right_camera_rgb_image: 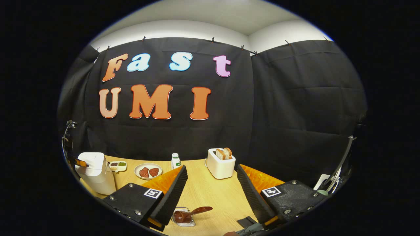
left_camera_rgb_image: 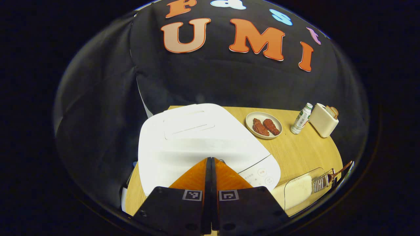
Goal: Close the left gripper, press the button to open the rice cooker; take a wooden spoon from the chopstick holder with the right hand, scoop a spoonful of rice and pour it into the rice cooker, then put the wooden spoon back into the chopstick holder.
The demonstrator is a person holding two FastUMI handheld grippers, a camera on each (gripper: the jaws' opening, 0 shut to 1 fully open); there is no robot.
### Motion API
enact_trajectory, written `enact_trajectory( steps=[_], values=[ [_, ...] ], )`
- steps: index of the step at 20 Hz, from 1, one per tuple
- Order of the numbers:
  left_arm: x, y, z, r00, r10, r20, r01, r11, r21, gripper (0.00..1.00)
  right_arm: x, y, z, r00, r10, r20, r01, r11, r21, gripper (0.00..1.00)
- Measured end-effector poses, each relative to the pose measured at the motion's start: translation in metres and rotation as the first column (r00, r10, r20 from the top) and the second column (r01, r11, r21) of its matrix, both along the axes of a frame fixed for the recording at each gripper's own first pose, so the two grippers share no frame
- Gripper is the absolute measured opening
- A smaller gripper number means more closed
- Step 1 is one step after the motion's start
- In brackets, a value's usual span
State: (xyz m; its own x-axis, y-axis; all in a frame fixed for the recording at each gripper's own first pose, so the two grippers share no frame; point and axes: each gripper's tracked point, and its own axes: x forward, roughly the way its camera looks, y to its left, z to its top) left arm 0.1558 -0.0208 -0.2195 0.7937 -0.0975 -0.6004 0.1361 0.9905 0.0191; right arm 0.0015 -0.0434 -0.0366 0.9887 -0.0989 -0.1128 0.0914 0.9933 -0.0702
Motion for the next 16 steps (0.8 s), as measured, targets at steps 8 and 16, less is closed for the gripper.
enact_trajectory(
  steps=[8, 16],
  values=[
    [0.009, 0.008, 0.115, 0.957, 0.006, 0.29, -0.028, 0.997, 0.07, 0.05, -0.017, 0.001, 0.012, 0.999, -0.018, 0.031, 0.018, 1.0, -0.021, 0.95],
    [-0.031, 0.02, 0.196, 0.892, 0.028, 0.452, -0.04, 0.999, 0.018, 0.05, -0.024, 0.002, 0.009, 0.999, -0.011, 0.036, 0.012, 1.0, -0.021, 0.95]
  ],
)
